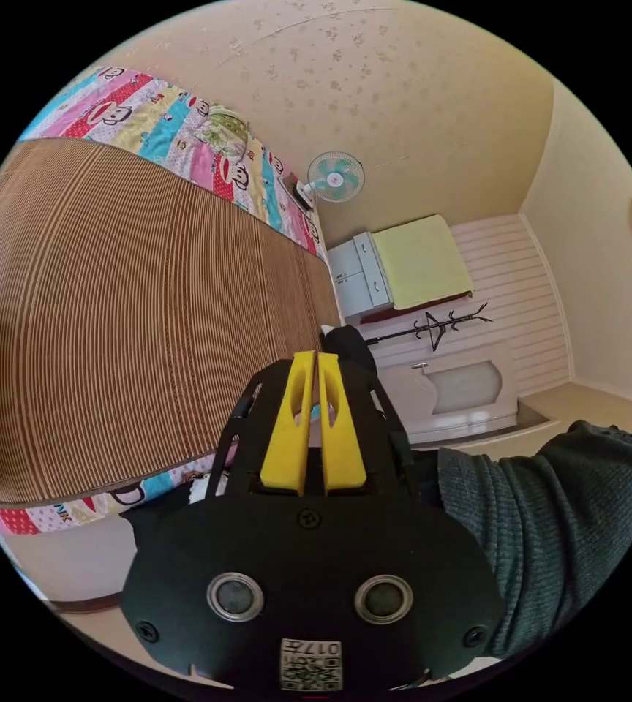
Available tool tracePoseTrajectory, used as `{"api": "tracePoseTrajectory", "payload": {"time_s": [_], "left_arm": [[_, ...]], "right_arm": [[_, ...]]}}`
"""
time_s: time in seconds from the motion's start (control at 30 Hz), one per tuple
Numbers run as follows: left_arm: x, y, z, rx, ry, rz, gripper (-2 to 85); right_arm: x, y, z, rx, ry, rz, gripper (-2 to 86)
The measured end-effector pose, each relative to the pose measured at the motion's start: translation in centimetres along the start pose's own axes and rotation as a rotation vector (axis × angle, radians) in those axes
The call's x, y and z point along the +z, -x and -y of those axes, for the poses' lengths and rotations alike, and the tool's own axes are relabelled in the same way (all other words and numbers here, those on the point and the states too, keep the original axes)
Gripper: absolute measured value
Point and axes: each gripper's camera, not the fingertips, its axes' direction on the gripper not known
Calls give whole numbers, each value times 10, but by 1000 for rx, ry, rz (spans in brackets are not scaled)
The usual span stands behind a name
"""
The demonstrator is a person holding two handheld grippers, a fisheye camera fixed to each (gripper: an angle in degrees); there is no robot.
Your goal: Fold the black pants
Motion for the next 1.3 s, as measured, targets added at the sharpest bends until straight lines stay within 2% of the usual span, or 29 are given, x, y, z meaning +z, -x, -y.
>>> {"api": "tracePoseTrajectory", "payload": {"time_s": [0.2, 0.4, 0.53, 0.63, 0.7, 0.77, 0.87, 0.97, 1.03, 1.13, 1.23, 1.3], "left_arm": [[77, -30, -2, -28, -10, 19, -9], [162, -80, 8, 1, 28, 111, -6], [214, -99, 13, 4, 33, 160, -1], [241, -95, 11, -52, 50, 132, 7], [248, -94, 8, -71, 41, 142, 9], [249, -92, 5, -101, 20, 189, 9], [244, -88, 2, -115, -28, 206, 6], [242, -81, 1, -131, -77, 222, 1], [244, -76, 0, -136, -101, 226, -3], [254, -68, 5, -156, -107, 209, -6], [268, -72, 14, -138, -106, 195, -7], [277, -79, 21, -102, -94, 206, -7]], "right_arm": [[-86, -8, 70, 92, -176, 59, 130], [-132, -10, 132, 126, -156, -97, 166], [-136, -25, 163, 164, -138, -27, 180], [-138, -30, 173, 219, -179, 38, 164], [-142, -20, 170, 239, -195, -15, 102], [-146, -3, 168, 194, -178, -20, 79], [-163, 49, 163, 30, -178, -14, 63], [-171, 136, 166, -303, -143, -15, 52], [-147, 208, 171, -576, -1, -13, 48], [-87, 275, 158, -821, 216, 43, 48], [-3, 298, 127, -940, 476, 80, 55], [47, 285, 113, -894, 592, 56, 59]]}}
